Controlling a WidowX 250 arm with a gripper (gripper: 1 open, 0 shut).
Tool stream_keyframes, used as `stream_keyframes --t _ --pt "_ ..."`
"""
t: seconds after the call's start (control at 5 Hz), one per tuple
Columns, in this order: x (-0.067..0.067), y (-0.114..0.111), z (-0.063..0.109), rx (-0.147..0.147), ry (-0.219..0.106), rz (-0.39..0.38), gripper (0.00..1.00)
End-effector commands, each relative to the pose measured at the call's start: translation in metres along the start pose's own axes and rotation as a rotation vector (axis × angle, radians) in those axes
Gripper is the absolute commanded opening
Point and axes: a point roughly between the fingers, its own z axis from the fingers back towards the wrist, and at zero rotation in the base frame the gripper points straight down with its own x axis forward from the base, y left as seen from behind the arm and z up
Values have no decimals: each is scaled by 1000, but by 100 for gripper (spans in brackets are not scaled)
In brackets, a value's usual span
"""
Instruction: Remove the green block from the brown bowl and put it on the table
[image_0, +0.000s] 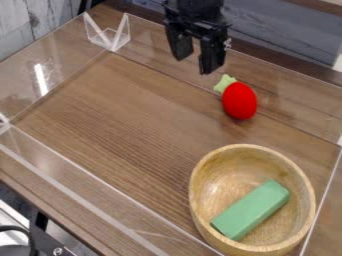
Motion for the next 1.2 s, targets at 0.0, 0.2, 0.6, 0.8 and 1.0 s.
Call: stream_keyframes --t 0.0,0.2,0.6,0.8,1.0 --pt "5 1 22 35 -99 -28 100" --pt "3 12 24 35 -127 -41 100" --pt "11 19 3 16 -107 -134 0" --pt "22 18 -8 2 -96 -212 0" --pt "24 4 -28 1 -83 -211 0"
